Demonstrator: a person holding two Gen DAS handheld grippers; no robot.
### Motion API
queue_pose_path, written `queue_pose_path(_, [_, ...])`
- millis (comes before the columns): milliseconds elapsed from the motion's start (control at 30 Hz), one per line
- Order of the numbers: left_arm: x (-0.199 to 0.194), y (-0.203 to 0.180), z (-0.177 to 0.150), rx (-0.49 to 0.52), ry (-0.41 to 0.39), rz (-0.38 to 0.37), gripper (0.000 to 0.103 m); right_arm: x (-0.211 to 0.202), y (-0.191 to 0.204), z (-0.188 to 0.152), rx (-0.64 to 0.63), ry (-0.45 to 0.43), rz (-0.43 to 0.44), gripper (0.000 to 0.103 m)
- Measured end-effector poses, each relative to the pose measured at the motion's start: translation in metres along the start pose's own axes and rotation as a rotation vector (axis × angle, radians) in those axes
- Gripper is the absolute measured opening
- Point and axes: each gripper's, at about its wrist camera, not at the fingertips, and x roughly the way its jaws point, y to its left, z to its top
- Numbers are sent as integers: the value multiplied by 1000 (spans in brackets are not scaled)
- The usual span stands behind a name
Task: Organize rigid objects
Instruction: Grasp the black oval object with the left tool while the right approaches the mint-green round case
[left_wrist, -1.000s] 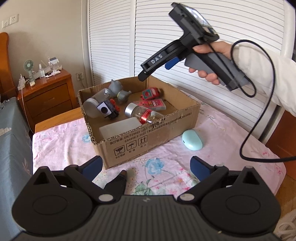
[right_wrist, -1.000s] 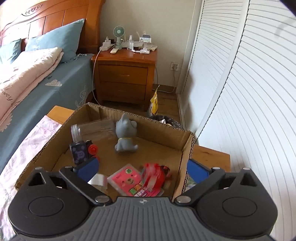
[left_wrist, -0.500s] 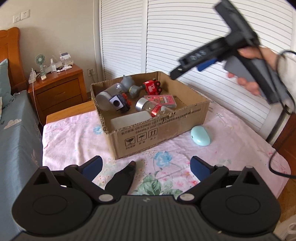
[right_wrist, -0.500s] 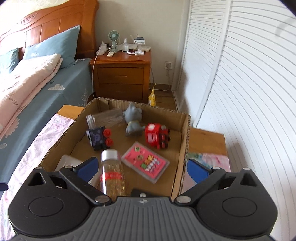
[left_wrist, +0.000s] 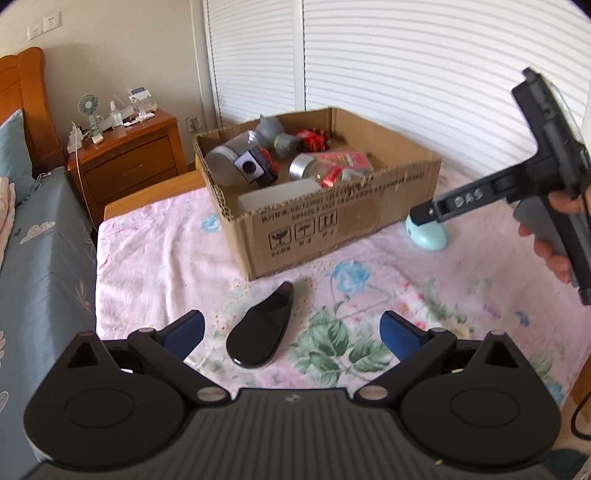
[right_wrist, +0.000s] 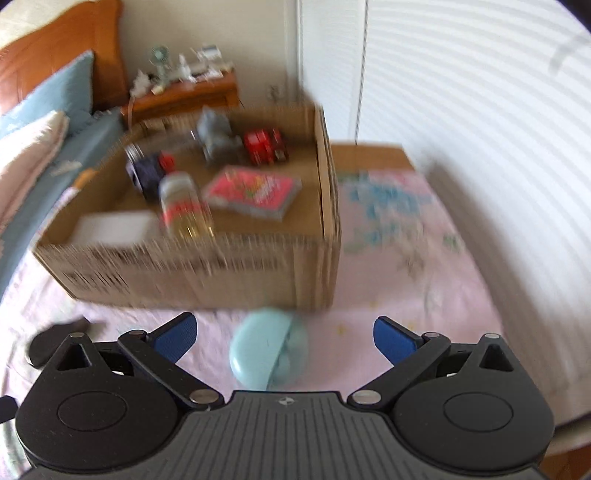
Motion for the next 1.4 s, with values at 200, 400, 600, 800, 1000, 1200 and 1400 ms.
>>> queue_pose_path(200, [19,6,-3,19,63,19,101,23,3,-15,-13,40,-59,103])
queue_pose_path(400, [42,19,-10,-144,203,-85,101,18,0,-24,-37,0,-39,103])
queue_pose_path(600, [52,15,-14,-188,222,-94,101,17,1,-24,-43,-21,-37,103])
queue_pose_path(800, [65,14,1,-209,217,-72,101,16,0,-28,-59,-33,-23,103])
queue_pose_path(1000, [84,4,19,-178,214,-45,102,14,-2,-31,-75,-45,-9,103])
queue_pose_path(1200, [94,-1,27,-215,199,3,102,12,-4,-34,-103,-58,16,103])
queue_pose_path(1400, [100,-8,29,-265,210,78,102,12,-5,-35,-103,-66,16,103])
